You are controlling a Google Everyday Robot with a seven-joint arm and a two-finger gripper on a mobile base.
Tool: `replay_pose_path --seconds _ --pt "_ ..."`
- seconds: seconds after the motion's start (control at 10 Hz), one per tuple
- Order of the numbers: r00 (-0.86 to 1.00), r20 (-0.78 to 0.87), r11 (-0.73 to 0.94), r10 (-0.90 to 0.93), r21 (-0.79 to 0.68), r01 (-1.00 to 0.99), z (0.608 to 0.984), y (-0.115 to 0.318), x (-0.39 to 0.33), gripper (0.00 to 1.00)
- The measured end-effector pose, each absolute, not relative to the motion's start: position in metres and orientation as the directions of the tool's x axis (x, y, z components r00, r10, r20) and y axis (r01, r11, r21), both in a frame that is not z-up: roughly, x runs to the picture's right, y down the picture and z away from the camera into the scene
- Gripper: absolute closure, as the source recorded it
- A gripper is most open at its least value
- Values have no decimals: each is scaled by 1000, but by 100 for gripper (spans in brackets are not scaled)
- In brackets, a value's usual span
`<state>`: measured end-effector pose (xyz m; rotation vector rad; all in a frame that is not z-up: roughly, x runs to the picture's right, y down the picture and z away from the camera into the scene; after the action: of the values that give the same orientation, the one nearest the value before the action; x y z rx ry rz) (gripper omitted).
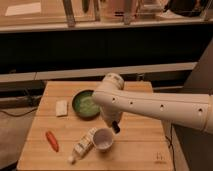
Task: Place the eraser in the ceramic cup
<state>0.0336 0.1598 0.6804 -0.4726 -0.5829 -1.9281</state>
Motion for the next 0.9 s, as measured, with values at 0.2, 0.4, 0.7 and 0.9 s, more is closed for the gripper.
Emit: replay_pose_path --seconds 0.2,0.4,0.7,0.9 --pt "-399 539 -354 -741 192 916 669 152 28 99" --pt "-392 521 -340 -759 196 920 659 149 21 99" --pt "-379 506 -316 -775 208 926 648 155 11 99" --pt "-374 493 -303 -786 219 927 640 164 4 99"
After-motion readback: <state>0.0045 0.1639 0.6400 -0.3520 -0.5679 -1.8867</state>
